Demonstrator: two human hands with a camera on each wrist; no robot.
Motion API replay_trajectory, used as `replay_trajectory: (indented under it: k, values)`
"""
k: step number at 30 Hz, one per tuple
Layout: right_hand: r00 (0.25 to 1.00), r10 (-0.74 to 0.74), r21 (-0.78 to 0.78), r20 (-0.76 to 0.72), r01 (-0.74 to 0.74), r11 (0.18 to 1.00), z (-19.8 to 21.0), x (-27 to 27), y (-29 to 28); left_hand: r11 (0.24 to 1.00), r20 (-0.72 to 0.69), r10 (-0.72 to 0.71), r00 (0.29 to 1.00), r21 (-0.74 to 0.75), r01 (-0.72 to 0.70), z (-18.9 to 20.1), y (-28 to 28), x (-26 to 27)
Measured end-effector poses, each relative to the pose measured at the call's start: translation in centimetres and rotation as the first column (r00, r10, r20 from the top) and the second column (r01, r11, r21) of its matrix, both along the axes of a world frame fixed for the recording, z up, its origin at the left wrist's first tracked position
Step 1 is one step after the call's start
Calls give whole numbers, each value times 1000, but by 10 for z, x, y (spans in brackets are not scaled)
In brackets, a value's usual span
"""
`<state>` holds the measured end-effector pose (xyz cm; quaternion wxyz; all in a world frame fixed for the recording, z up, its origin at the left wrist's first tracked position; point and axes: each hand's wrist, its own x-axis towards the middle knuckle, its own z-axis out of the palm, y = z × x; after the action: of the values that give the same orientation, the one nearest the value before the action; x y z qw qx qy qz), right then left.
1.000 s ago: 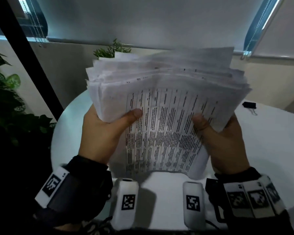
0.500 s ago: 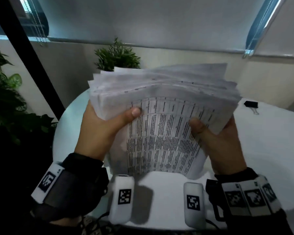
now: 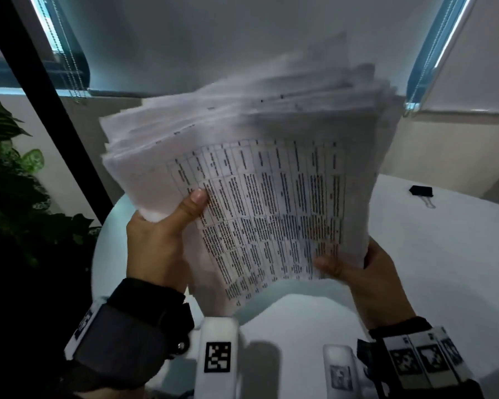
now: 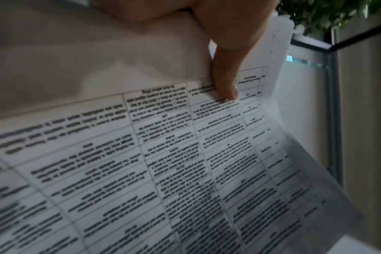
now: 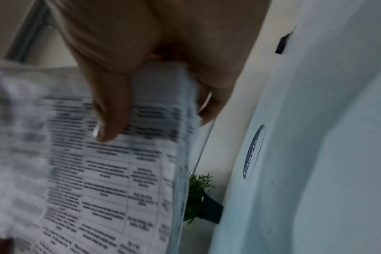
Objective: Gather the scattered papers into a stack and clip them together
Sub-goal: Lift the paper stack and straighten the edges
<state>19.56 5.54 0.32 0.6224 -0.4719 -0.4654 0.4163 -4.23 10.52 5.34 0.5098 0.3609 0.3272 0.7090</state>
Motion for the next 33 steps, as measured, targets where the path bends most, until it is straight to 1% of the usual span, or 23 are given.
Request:
replay_trajectory:
  k: [2, 4, 6, 7, 8, 9, 10, 12, 14, 15, 16, 17, 18, 19, 20, 22, 23, 24, 26, 28, 30, 32, 33]
  values:
    - [969, 11, 78, -247, 8, 997, -1, -3, 3, 998, 151, -70, 986, 3, 70, 4, 0, 0]
    - [890, 86, 151, -447, -19, 988, 0, -12, 7, 990, 261, -136, 956, -9, 144, 7, -7, 9]
    - [839, 182, 166, -512, -112, 980, 2, -24, 9, 973, 319, -206, 925, -38, 229, 2, -14, 23]
    - [831, 216, 166, -513, -152, 974, 2, -27, 8, 966, 307, -232, 923, -34, 255, 0, -18, 30]
    - [831, 224, 172, -509, -157, 973, 3, -27, 7, 965, 262, -244, 934, -28, 260, -4, -18, 33]
    - [840, 187, 166, -509, -117, 979, 4, -23, 5, 967, 196, -246, 949, -21, 254, -6, -18, 33]
    - [861, 126, 144, -493, -61, 988, 8, -17, 2, 966, 141, -253, 957, -5, 257, -5, -15, 28]
    - [919, 24, 112, -394, 22, 994, 15, 0, -5, 950, 69, -313, 947, 34, 311, -1, -4, 7]
    - [950, -21, 91, -312, 52, 994, 20, 18, -10, 939, -29, -341, 940, 41, 342, 3, 7, -17]
    - [957, -32, 72, -288, 55, 996, 23, 25, -12, 933, -115, -355, 928, 25, 360, 4, 11, -25]
    - [966, -39, 39, -255, 51, 998, 25, 30, -14, 917, -224, -391, 893, -16, 398, 5, 10, -28]
    - [973, -31, 7, -227, 34, 999, 23, 34, -14, 896, -329, -437, 837, -73, 439, 4, 8, -27]
    - [981, -2, -20, -196, -2, 1000, 22, 34, -14, 888, -398, -454, 797, -131, 441, 1, 5, -22]
    - [984, 26, -43, -175, -34, 998, 19, 33, -15, 900, -417, -435, 798, -173, 400, -2, 2, -15]
    - [984, 40, -47, -171, -49, 998, 18, 30, -15, 926, -399, -376, 836, -196, 323, -5, 0, -8]
    - [992, 13, 6, -127, -13, 1000, 16, 25, -15, 968, -338, -224, 914, -184, 169, -10, -5, 5]
    - [997, -37, 47, -70, 40, 998, 19, 20, -15, 981, -326, -163, 931, -156, 118, -11, -8, 11]
    - [994, -110, 91, -21, 112, 990, 22, 17, -15, 990, -345, -111, 932, -122, 73, -12, -11, 17]
    - [971, -232, 156, 53, 222, 963, 29, 10, -12, 998, -416, -34, 909, -67, 6, -18, -20, 31]
    - [944, -316, 181, 94, 296, 938, 30, 8, -7, 1000, -458, -25, 888, -27, 14, -22, -27, 39]
    - [952, -290, 190, 100, 268, 945, 26, 12, -5, 999, -463, -34, 886, -14, 31, -25, -24, 36]
    - [965, -235, 145, 116, 218, 965, 19, 18, -6, 997, -425, -80, 902, -25, 77, -26, -15, 24]
    - [971, -219, 125, 93, 207, 970, 15, 23, -6, 993, -412, -115, 904, -28, 114, -25, -10, 17]
